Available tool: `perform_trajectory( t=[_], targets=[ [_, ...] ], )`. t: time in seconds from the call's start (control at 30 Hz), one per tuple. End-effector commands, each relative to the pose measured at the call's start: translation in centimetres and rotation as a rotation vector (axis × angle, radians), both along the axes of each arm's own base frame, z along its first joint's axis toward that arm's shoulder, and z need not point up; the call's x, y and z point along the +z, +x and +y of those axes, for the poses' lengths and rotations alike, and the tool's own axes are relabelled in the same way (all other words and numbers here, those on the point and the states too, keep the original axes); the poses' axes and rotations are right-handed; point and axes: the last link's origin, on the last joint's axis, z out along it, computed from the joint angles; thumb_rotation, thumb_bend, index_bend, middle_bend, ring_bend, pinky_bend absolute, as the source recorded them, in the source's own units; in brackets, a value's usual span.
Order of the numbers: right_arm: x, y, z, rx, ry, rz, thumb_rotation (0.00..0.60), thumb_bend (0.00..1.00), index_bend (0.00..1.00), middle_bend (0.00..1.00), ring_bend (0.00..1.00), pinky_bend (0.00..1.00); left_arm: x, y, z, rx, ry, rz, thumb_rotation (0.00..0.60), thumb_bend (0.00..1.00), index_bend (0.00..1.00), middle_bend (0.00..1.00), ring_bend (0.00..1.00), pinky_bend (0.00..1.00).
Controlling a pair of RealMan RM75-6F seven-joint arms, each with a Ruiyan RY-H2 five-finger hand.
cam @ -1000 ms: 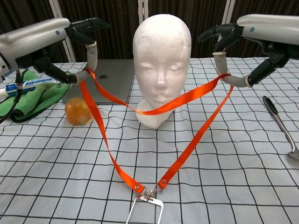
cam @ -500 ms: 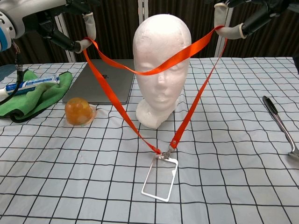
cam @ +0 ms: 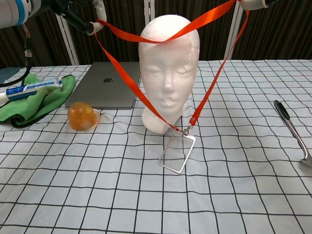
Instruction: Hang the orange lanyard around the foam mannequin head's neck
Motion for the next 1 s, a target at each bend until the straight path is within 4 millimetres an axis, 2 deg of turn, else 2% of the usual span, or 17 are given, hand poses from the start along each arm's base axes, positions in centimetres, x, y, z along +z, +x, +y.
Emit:
perform_trajectory(
  t=[0.03,0.47,0.67,0.87,0.9,0.97,1.0],
  targets=[
    [0.7,0.3,-0.9,-0.012,-0.011,-0.003,0.6,0.62,0.73,0.09,0.0,0.0,0.7,1.1,0.9,0.016,-0.001,0.016,0.6,0.54,0.77,0.0,0.0,0.0],
    [1.5,1.3,-4.9,-0.063,-0.075,0.047,0.6,0.62,0.73,0.1,0.0,0.0,0.7,4.0,3.6,0.05,0.006,0.045,0.6,0.54,0.75,0.0,0.0,0.0],
    [0.8,1.3,-6.6,-0.075,-0.09,0.132,0.6,0.62,0.73,0.1,0.0,0.0,0.2,4.5,4.9,0.108,0.034,0.103,0.6,0.54,0.71,0.0,0.0,0.0],
    [0.3,0.9,-8.2,-0.119,-0.102,0.139,0.6,0.62,0.72,0.1,0.0,0.0,-0.8,4.2,6.1,0.146,0.018,0.101,0.6,0.53,0.66,0.0,0.0,0.0],
    [0.3,0.7,-8.5,-0.128,-0.105,0.142,0.6,0.62,0.72,0.1,0.0,0.0,-0.9,4.1,6.3,0.153,0.016,0.099,0.6,0.53,0.61,0.0,0.0,0.0],
    [0.1,0.4,-9.0,-0.143,-0.105,0.145,0.6,0.59,0.64,0.1,0.0,0.0,-1.1,3.7,6.8,0.172,0.012,0.095,0.6,0.49,0.36,0.0,0.0,0.0],
    [0.0,0.2,-9.3,-0.149,-0.105,0.148,0.6,0.53,0.53,0.09,0.0,0.0,-1.3,3.6,7.0,0.18,0.008,0.094,0.6,0.35,0.18,0.0,0.0,0.0]
  ],
)
